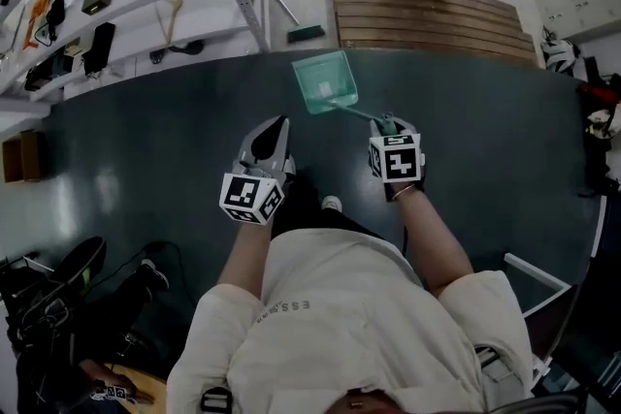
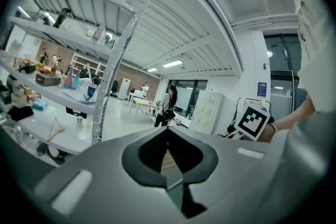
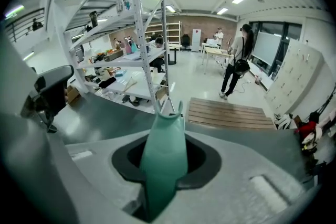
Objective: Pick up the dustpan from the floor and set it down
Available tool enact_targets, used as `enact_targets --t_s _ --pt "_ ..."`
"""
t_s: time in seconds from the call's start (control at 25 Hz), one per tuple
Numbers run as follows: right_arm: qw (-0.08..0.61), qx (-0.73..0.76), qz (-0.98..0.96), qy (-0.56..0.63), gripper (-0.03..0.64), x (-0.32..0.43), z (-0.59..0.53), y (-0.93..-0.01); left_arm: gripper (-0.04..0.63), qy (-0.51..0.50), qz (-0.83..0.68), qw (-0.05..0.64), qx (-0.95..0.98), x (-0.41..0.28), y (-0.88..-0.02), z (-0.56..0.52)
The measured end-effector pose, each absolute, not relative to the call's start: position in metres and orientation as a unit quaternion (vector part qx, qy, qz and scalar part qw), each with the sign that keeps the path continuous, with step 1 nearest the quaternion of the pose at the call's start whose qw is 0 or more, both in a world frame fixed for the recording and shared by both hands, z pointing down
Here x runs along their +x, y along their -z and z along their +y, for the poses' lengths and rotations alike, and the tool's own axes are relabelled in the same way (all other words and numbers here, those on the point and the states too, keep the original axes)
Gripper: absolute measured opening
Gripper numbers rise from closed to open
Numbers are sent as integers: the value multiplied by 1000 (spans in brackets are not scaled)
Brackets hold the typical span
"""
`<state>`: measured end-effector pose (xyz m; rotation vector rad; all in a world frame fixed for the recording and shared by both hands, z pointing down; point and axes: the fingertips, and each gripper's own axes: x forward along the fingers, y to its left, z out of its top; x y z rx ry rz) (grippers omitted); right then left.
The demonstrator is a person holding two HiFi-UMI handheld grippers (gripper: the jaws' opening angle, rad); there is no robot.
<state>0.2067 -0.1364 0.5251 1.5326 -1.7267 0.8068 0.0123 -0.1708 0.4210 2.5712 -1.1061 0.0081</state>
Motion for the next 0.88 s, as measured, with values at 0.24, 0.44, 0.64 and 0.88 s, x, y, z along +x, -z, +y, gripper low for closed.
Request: enact_targets --t_s 0.24,0.44,0.64,0.88 --pt "321 596 -664 -318 75 219 -89 -499 15 12 -422 146 895 1 -396 -141" --pt "320 589 -674 -311 75 227 -71 -489 15 24 -428 128 894 5 -375 -131" --pt "322 587 -678 -305 75 227 -63 -491 15 26 -428 121 895 9 -367 -123" --pt "327 584 -676 -307 75 224 -65 -494 15 21 -428 130 894 9 -372 -124"
